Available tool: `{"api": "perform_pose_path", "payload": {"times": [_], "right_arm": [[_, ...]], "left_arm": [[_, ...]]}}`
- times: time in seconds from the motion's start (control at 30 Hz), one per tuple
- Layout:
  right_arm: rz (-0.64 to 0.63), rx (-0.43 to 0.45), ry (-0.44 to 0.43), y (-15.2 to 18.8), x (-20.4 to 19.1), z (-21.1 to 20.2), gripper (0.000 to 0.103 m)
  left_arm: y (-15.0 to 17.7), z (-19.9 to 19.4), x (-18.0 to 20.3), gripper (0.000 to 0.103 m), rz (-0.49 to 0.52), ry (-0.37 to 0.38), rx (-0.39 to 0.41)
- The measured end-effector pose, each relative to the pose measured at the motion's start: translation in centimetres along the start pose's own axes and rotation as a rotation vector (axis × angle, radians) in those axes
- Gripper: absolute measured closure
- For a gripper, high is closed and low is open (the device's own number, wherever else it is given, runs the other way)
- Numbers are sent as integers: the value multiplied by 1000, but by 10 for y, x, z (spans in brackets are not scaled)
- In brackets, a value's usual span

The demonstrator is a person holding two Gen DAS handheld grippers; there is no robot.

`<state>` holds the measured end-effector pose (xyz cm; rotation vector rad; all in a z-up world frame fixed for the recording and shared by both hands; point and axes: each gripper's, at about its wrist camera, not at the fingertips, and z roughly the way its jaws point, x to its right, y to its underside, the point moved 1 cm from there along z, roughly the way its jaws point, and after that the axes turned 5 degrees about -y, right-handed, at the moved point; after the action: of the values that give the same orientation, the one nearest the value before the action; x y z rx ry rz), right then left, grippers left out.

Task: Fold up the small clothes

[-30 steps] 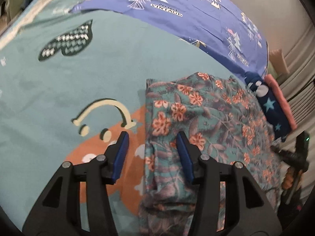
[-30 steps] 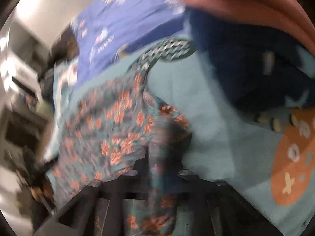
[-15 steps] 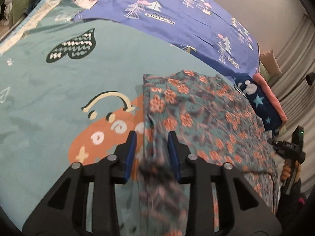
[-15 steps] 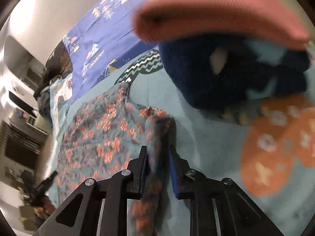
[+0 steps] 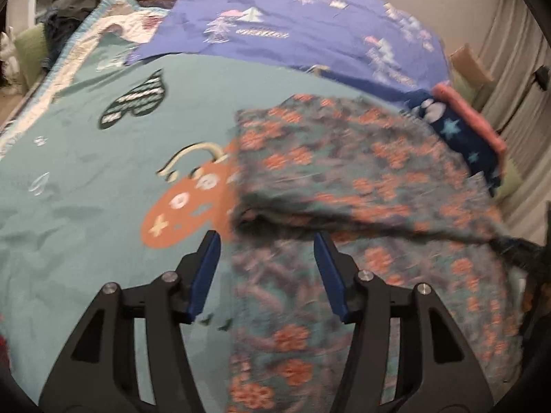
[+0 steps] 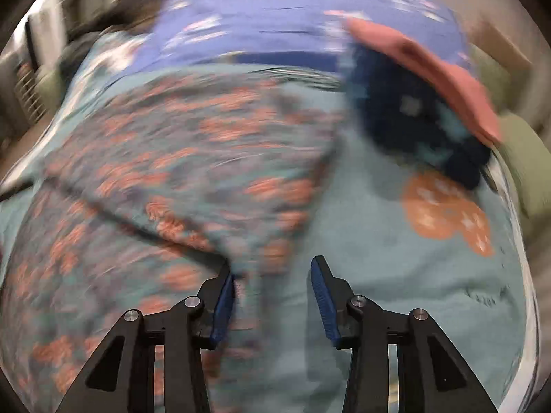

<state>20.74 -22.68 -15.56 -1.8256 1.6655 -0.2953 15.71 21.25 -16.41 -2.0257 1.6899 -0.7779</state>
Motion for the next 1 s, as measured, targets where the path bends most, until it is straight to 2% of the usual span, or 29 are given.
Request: {"api": "perform_pose_path", "payload": {"times": [0.07, 0.1, 0.17, 0.3, 0.43, 0.63, 0.73, 0.87, 1.0], "right_arm": [[174, 12, -73, 4, 35, -7, 61], [197, 19, -93, 6, 41, -10, 61], [185, 21, -129, 9, 42, -17, 60], [123, 21, -145, 21, 31, -34, 58], [80, 20, -155, 23, 16, -40, 58], [97, 64, -148, 9, 9, -54, 58], [130, 100, -156, -19, 16, -58, 58], [197, 57, -146, -66, 33, -29, 58], [275, 56, -175, -93, 52, 0, 58]], "left_arm": [[9, 1, -8, 45, -25, 2, -27], [14, -1, -12, 45, -36, 9, -35], [26, -7, -18, 45, -52, 20, -39], [39, -17, -25, 45, -75, 37, -36], [37, -23, -28, 45, -102, 39, -24], [14, -38, -8, 45, -98, 127, 46], [-11, -36, 13, 45, -60, 144, 69], [-44, -19, 32, 45, -10, 131, 67], [-73, 14, 39, 45, 14, 78, 30]]}}
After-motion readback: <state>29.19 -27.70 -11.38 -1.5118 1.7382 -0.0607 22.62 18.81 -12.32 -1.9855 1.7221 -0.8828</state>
